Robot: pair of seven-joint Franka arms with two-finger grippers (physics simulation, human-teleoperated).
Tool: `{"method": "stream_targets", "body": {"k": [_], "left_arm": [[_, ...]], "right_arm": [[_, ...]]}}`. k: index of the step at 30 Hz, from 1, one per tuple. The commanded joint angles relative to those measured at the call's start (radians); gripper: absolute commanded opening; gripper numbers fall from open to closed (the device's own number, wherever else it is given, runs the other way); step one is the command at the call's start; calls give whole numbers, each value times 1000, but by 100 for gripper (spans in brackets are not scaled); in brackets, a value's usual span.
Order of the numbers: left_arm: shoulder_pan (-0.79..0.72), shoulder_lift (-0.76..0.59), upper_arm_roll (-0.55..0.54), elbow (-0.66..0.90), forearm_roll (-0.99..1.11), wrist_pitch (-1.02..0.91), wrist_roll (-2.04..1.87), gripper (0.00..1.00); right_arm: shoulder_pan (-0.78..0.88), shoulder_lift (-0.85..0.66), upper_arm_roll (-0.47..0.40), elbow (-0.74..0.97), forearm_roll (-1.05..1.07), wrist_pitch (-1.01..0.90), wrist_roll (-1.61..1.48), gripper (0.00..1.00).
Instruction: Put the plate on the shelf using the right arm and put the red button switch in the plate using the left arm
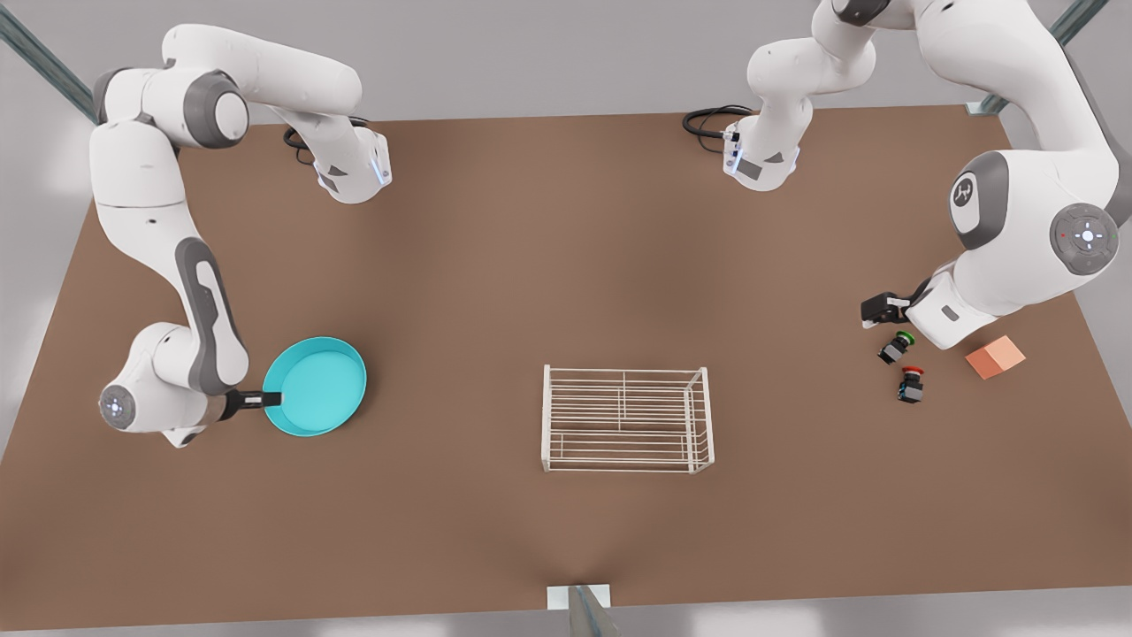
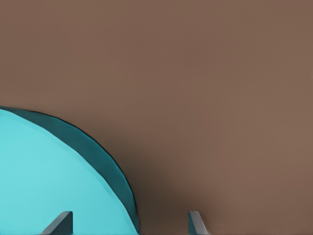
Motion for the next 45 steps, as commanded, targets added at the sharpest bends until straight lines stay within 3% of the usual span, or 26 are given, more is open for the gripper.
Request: {"method": "stream_targets", "body": {"k": [1,4,5,12,21,25,28,45], "left_arm": [[0,-1,0,1,10,0,20,100],[0,-1,0,-1,13,0,19,100],[0,-1,0,-1,13,0,19,100],[12,-7,12,-1,13,-1,28,100],[61,-7,17,5,7,0,80,100],[64,-7,17,5,9,0,82,100],[72,-7,17,4,7,0,97,100],[106,-6,21,-51,13,39,86,100]], "right_arm": [[-27,1,12,-5,2,-14,-95,91],[-61,4,39,-5,1,-35,-95,85],[-63,4,41,-6,1,-40,-93,77],[-63,17,49,-14,28,-60,-107,63],[-77,33,49,-5,25,7,-125,58],[-77,33,49,-5,25,12,-135,38],[-77,33,49,-5,26,11,-141,30],[-87,-62,101,3,89,-144,-196,26]]}}
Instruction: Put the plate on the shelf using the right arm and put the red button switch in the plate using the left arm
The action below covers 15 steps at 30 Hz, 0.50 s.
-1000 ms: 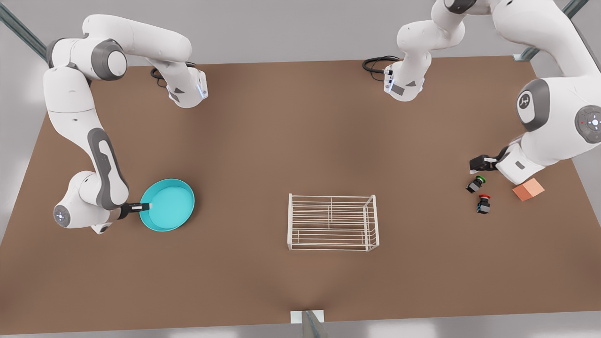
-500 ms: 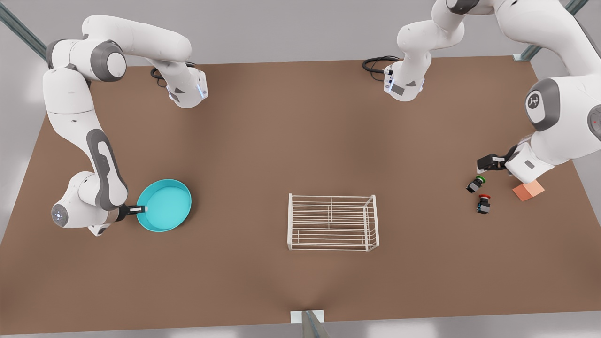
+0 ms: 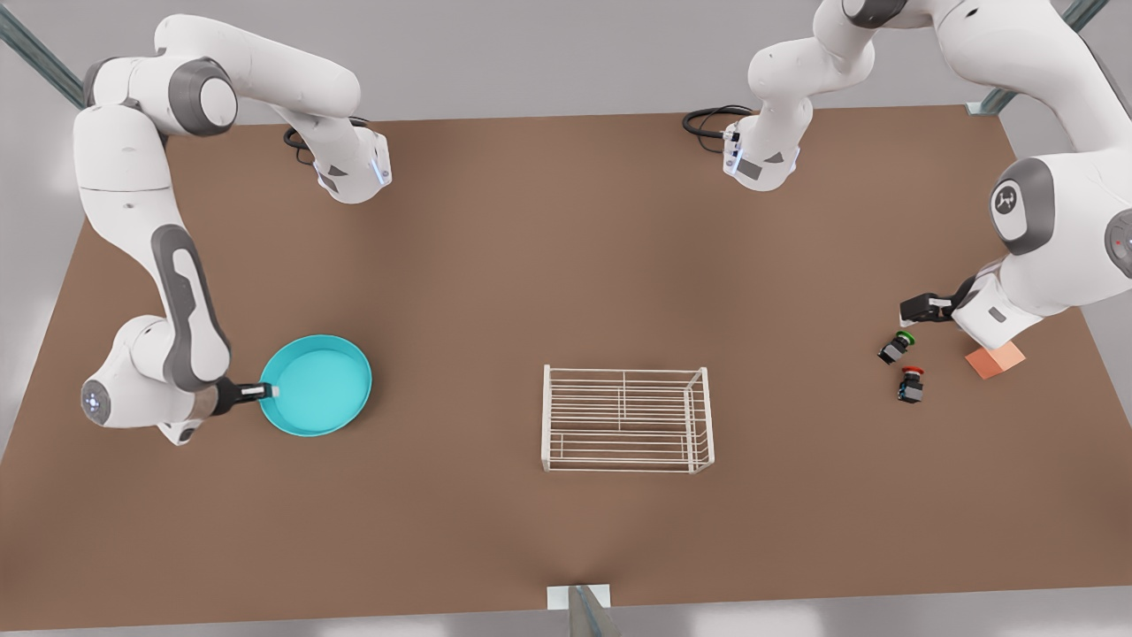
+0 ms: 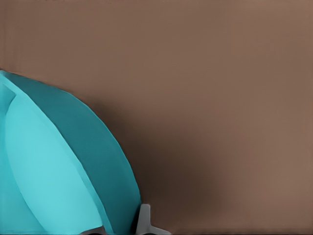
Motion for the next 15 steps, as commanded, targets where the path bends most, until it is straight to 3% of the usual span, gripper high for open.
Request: {"method": "stream_targets", "body": {"k": [1,4,6,12,15], "left_arm": [[12,-3,0,-21,3,40,16,100],[12,8,0,-56,63,108,14,100],[113,95,0,-64,63,193,19,100],[163,161,6,-232,123,548,11,100],[229,224,8,-295,171,726,19,100]], "right_arm": [[1,-20,5,6,39,-76,-65,26],[1,-57,31,16,73,-141,-65,25],[2,-63,41,19,99,-155,-63,24],[13,-109,103,52,171,-282,-56,23],[13,-121,178,54,188,-282,-51,23]]}}
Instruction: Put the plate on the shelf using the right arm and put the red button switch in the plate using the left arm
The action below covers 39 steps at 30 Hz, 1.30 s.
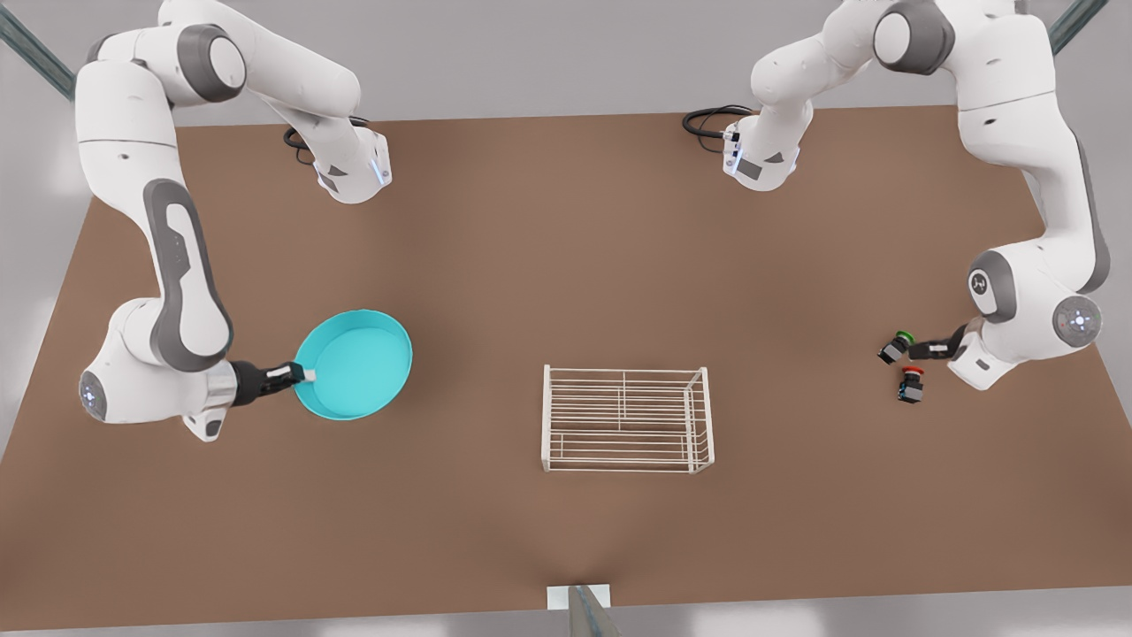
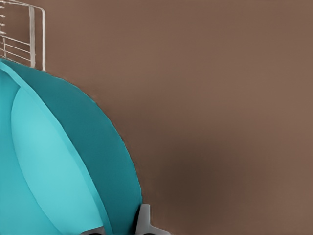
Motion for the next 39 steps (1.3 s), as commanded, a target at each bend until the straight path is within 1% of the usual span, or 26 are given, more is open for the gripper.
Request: {"method": "stream_targets", "body": {"k": [1,3,5,6,8,9,11,13,15,18,20,22,24,26,27,28,29,30,31,32,33,37,38,39], "left_arm": [[18,26,0,-9,36,259,10,100],[32,77,0,-9,37,333,13,100],[34,134,0,-8,37,399,14,100],[34,138,0,-9,39,399,14,100],[29,150,0,-6,75,408,65,100],[26,155,-2,-8,75,408,66,100],[31,164,-3,-19,74,414,99,100],[32,169,-5,-57,66,468,94,100],[35,177,-6,-57,29,469,99,100],[35,195,-8,-57,23,480,102,100],[35,213,-8,-57,23,503,109,100],[38,224,-8,-57,25,521,137,100],[37,232,-8,-57,26,532,137,100],[37,233,-6,-57,28,534,137,100],[37,233,-6,-57,29,541,137,100],[35,233,-6,-55,29,541,137,92],[35,233,-6,-55,29,541,137,78],[35,233,-6,-54,29,541,137,68],[35,233,-6,-54,29,541,137,56],[34,233,-6,-54,29,541,137,50],[34,233,-6,-54,29,541,137,46],[32,215,-6,-45,36,521,139,47],[32,207,-8,-2,36,443,154,47],[29,204,-9,23,36,409,155,47]], "right_arm": [[1,-3,42,10,18,-59,18,24],[7,-3,114,33,18,-59,113,24],[53,-3,128,50,61,-59,191,24],[74,-3,139,58,64,-59,231,24],[94,-3,200,73,64,-42,348,24],[126,-2,202,102,66,-41,401,24],[197,4,202,153,64,-22,538,24],[249,14,202,165,58,28,641,24],[300,37,200,222,57,58,728,24],[344,60,199,226,57,150,809,24],[398,98,186,271,55,208,861,24],[453,136,170,326,54,242,918,24],[515,167,140,361,55,317,976,24],[591,187,70,387,55,380,995,24],[607,207,61,412,55,404,1000,24],[627,211,39,424,55,410,1007,24],[643,218,18,426,55,438,1007,25],[656,228,7,427,55,469,1007,24],[683,238,-25,444,55,479,1009,25],[703,244,-51,449,55,495,1018,25],[706,253,-48,461,55,507,1021,25],[751,291,-68,496,55,535,1053,26],[774,293,-71,496,55,535,1062,26],[785,294,-71,493,55,535,1066,26]]}}
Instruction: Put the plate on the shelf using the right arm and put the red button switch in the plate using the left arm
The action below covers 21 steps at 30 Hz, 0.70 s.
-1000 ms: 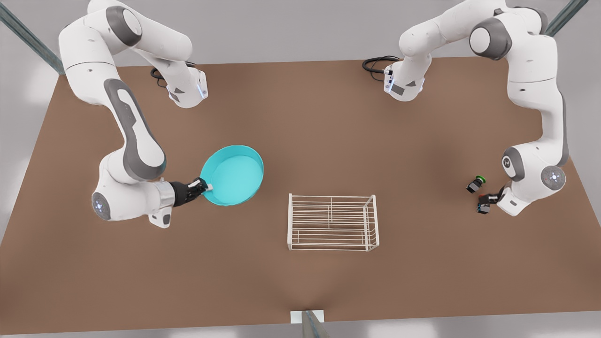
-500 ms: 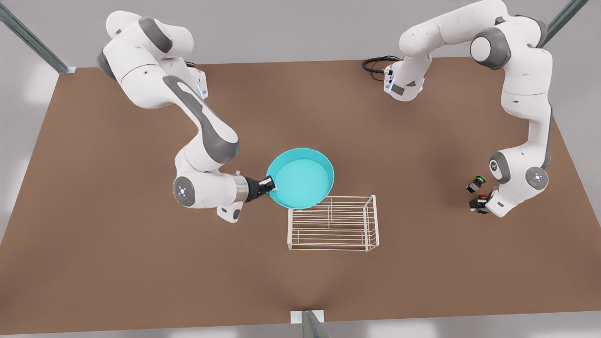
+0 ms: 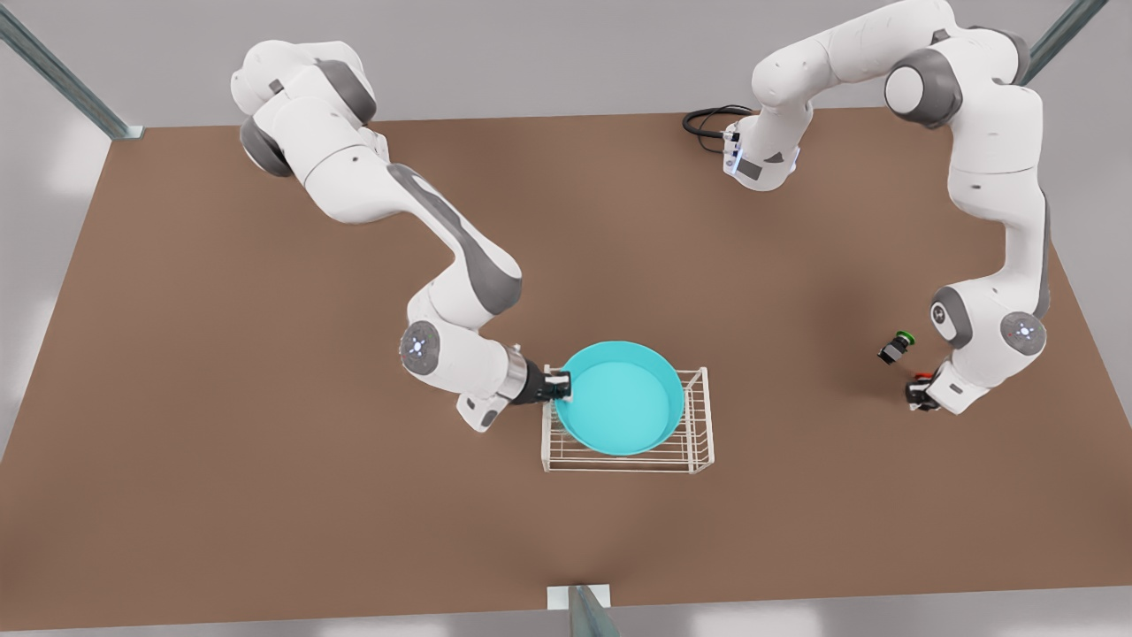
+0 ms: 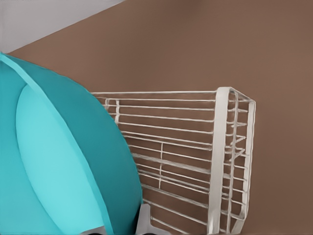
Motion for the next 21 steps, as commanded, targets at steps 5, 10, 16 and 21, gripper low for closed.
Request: {"method": "stream_targets", "body": {"k": [5,10,16,21], "left_arm": [[-126,-7,-8,182,-17,-292,-111,47],[-164,-23,-33,185,-79,-295,-211,46],[-341,-56,-139,384,-86,-637,-653,46],[-577,-60,-174,460,-94,-659,-1122,46]], "right_arm": [[9,-23,2,-87,-13,34,265,26],[6,-35,2,-122,-7,40,275,69],[-58,-351,-152,-22,55,-354,439,100],[-268,-320,-210,-74,-384,-500,-500,100]]}}
